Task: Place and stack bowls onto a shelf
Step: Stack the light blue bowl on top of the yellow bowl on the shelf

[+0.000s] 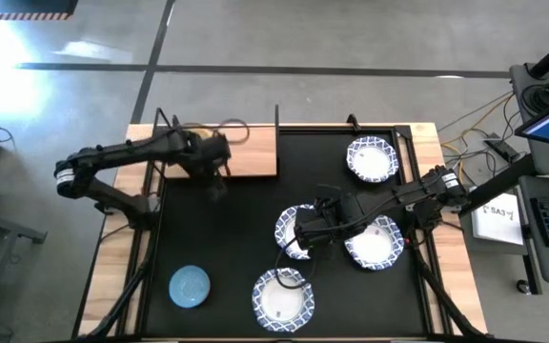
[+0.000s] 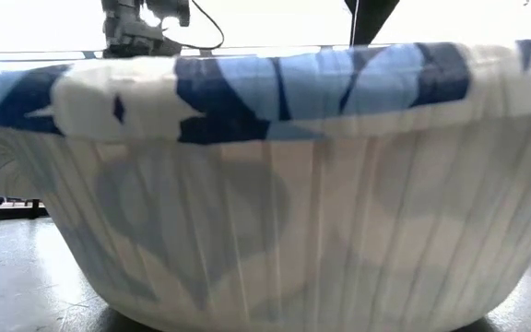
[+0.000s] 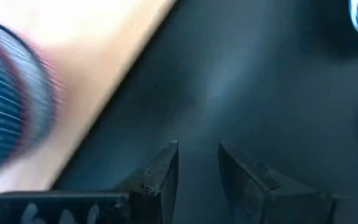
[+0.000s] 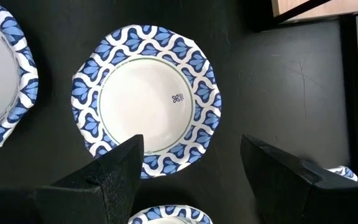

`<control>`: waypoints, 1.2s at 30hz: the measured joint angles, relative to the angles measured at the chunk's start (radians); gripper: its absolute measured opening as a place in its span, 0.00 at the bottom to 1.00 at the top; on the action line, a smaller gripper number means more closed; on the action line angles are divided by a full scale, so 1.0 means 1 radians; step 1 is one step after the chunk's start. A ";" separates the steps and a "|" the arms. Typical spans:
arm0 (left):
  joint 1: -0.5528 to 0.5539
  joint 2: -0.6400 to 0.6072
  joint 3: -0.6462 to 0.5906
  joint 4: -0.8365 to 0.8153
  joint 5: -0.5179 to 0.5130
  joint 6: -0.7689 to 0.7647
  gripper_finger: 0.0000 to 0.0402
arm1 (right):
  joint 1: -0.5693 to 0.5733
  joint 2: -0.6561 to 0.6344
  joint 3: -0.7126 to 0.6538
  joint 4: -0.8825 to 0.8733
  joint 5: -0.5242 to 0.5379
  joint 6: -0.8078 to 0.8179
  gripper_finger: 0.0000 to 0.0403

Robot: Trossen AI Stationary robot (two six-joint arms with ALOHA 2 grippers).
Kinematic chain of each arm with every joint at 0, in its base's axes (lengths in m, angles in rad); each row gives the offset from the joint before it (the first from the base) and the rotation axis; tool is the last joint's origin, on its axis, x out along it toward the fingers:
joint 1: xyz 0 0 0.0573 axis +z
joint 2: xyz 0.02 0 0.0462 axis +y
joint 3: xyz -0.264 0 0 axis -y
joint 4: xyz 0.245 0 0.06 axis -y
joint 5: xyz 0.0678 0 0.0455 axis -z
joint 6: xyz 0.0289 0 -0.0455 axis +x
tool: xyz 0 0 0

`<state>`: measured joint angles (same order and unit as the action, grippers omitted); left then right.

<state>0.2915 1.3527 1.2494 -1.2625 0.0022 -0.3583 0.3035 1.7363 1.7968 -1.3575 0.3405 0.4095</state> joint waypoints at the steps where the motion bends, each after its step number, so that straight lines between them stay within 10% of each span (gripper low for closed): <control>1: -0.030 -0.001 -0.010 -0.004 0.014 -0.021 0.24 | 0.000 0.000 0.000 0.001 0.000 0.000 0.64; 13: -0.505 -0.005 -0.038 0.008 0.093 -0.352 0.24 | 0.000 0.000 0.000 0.001 -0.003 0.002 0.64; 25: -0.609 0.023 -0.038 0.018 0.195 -0.608 0.24 | 0.004 0.000 0.000 0.000 -0.002 0.081 0.64; 36: -0.975 0.032 -0.039 0.211 -0.067 -1.090 0.24 | 0.022 0.000 0.000 -0.001 0.000 0.184 0.64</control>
<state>-0.6837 1.3845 1.2102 -1.0516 -0.0649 -1.4485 0.3256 1.7363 1.7966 -1.3586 0.3401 0.5938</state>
